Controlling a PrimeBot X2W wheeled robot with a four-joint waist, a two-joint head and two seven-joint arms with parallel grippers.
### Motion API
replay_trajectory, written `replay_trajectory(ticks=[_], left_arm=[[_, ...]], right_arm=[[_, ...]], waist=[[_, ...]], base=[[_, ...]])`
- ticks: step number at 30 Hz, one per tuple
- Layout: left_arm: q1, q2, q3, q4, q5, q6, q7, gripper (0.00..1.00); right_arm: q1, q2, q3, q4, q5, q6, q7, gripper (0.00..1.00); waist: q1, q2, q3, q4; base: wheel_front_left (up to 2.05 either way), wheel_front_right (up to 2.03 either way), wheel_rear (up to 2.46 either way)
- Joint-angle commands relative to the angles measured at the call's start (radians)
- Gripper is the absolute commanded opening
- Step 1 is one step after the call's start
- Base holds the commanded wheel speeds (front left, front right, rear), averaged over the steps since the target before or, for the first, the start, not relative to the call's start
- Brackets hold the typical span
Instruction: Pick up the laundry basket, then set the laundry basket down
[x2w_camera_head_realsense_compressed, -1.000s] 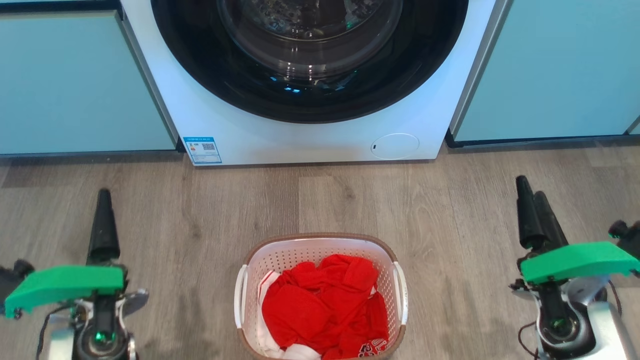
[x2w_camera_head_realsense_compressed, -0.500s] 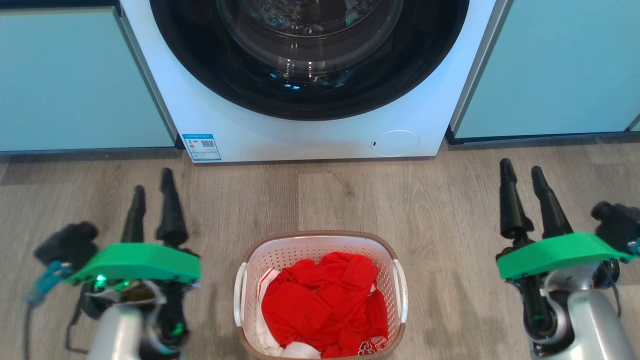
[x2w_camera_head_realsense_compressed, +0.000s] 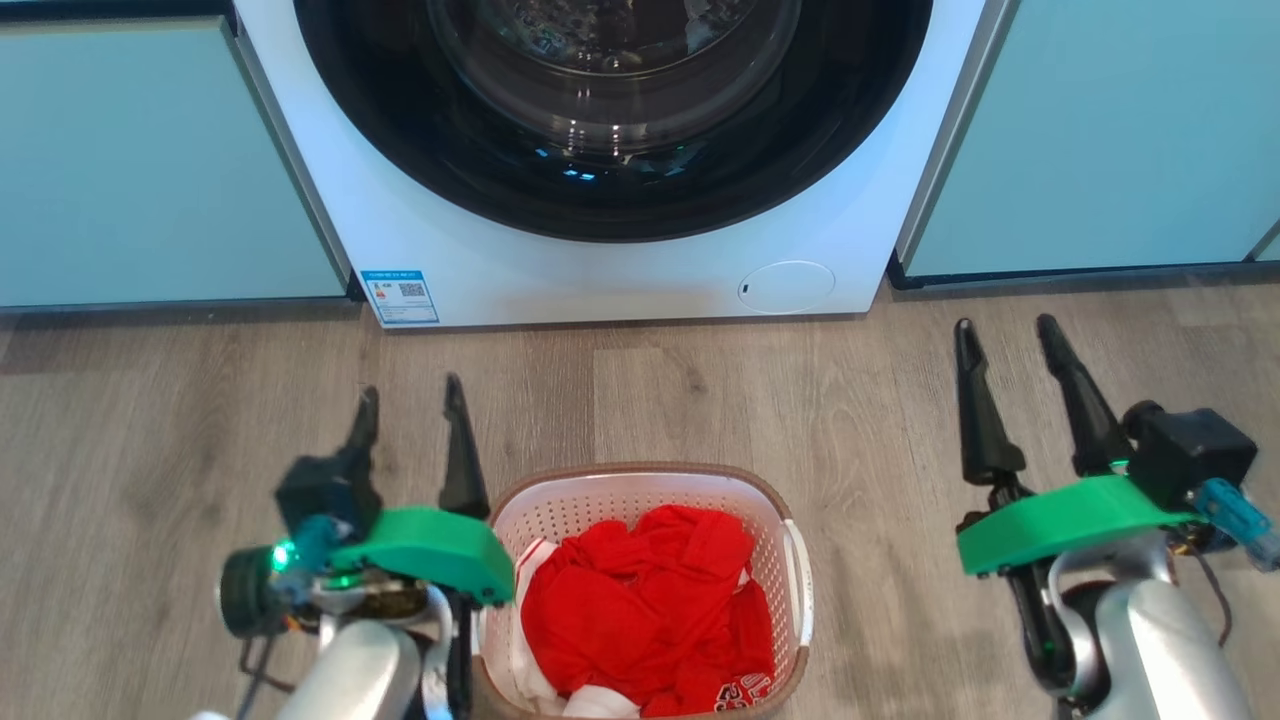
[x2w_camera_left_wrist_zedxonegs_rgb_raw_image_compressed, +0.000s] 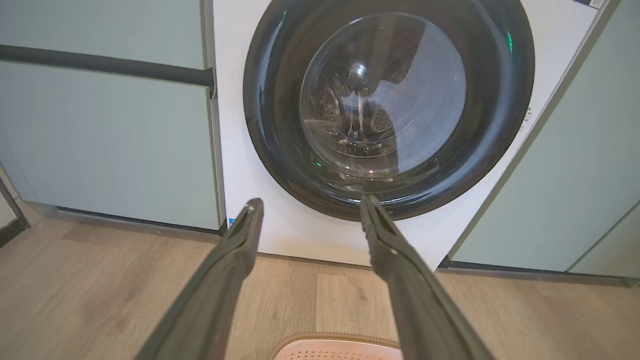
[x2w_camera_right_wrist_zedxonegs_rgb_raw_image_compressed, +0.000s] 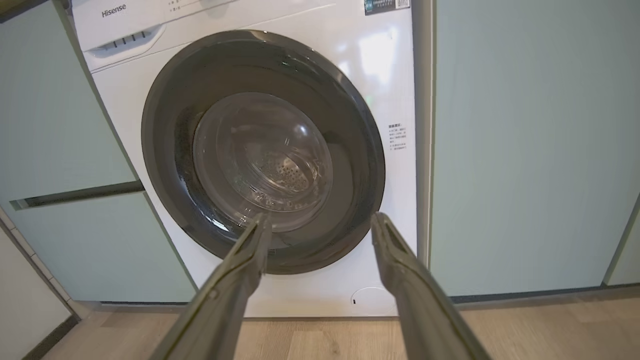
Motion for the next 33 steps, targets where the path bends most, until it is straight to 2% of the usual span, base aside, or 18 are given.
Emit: replay_trajectory(ticks=[1, 3, 10, 17, 24, 29, 33], left_arm=[[-0.059, 0.017, 0.008, -0.025, 0.022, 0.018, -0.012, 1.00], [-0.064, 0.024, -0.022, 0.008, 0.024, 0.040, -0.018, 1.00], [-0.101, 0.050, -0.126, 0.036, 0.103, 0.102, -0.041, 1.00], [-0.107, 0.046, -0.149, 0.027, 0.138, 0.128, -0.062, 1.00], [-0.098, 0.007, -0.089, -0.014, 0.186, 0.105, -0.082, 1.00], [-0.078, -0.041, 0.000, -0.078, 0.219, 0.057, -0.097, 1.00], [-0.051, -0.073, 0.076, -0.103, 0.239, -0.009, -0.109, 1.00]], right_arm=[[-0.047, -0.010, 0.008, -0.037, -0.030, 0.005, -0.018, 1.00], [-0.041, -0.002, -0.012, -0.033, -0.051, 0.005, -0.024, 1.00], [-0.030, 0.005, 0.013, -0.014, -0.156, 0.006, -0.047, 1.00], [-0.025, 0.006, 0.010, -0.003, -0.201, 0.006, -0.068, 1.00], [-0.032, 0.006, 0.028, -0.005, -0.252, 0.006, -0.088, 1.00], [-0.035, 0.005, 0.018, -0.054, -0.256, 0.007, -0.103, 1.00], [-0.021, 0.005, 0.011, -0.051, -0.271, 0.007, -0.115, 1.00]], waist=[[0.0000, 0.0000, -0.001, 0.000], [0.0000, 0.0000, -0.004, -0.001], [0.0000, 0.0000, -0.009, -0.003], [0.0000, 0.0000, -0.009, -0.009], [0.0000, 0.0000, -0.002, -0.012], [0.0000, 0.0000, 0.005, -0.010], [0.0000, 0.0000, 0.007, -0.006]], base=[[0.00, 0.00, 0.00], [0.00, 0.00, 0.00], [0.00, 0.00, 0.00], [0.00, 0.00, 0.00], [0.00, 0.00, 0.00], [0.00, 0.00, 0.00], [0.00, 0.00, 0.00]])
